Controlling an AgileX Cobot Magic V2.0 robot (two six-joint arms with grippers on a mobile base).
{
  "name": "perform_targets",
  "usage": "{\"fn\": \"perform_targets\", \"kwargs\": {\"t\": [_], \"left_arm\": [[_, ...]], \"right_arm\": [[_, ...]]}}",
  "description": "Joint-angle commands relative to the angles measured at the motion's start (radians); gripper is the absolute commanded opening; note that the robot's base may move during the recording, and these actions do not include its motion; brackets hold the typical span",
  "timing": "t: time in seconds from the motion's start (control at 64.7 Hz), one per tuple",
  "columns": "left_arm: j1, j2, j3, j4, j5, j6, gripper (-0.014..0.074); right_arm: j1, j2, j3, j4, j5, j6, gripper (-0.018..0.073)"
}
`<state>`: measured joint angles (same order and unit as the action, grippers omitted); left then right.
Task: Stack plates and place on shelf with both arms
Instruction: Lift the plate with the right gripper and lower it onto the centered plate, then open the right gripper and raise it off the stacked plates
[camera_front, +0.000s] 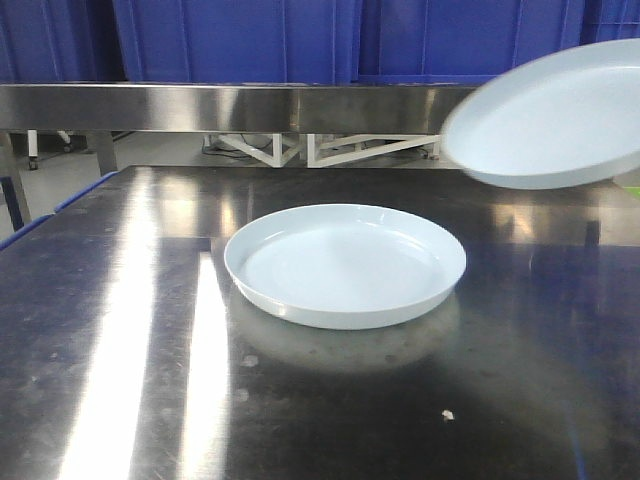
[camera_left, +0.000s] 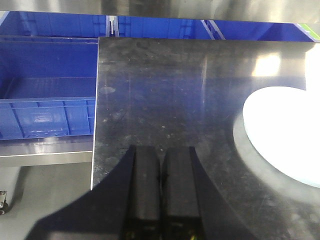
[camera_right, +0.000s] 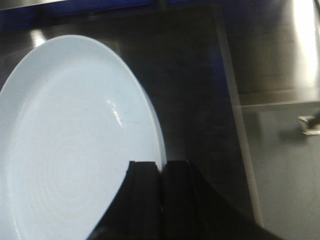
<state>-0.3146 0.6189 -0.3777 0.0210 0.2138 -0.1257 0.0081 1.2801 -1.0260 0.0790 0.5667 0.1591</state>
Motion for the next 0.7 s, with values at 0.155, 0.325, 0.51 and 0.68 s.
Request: {"fn": "perform_targets", "kwargs": {"t": [0.155, 0.325, 0.51, 0.68], "left_arm": [[0.002, -0.003, -0.031, 0.0, -0.077, -0.006, 0.0086], [0.002, -0.003, -0.031, 0.0, -0.077, -0.006, 0.0086], [0.002, -0.003, -0.031, 0.0, -0.077, -0.006, 0.0086], [0.002, -0.003, -0.031, 0.0, -0.077, -0.006, 0.0086]], "right_arm": [[0.247, 0.067, -0.076, 0.014, -0.113, -0.008, 0.0053], [0.325, 0.161, -0.121, 0.014, -0.122, -0.008, 0.0053], [0.33, 0.232, -0.134, 0.014, -0.131, -0.008, 0.0053], [0.338, 0.247, -0.134, 0.019, -0.138, -0.008, 0.0053]]}}
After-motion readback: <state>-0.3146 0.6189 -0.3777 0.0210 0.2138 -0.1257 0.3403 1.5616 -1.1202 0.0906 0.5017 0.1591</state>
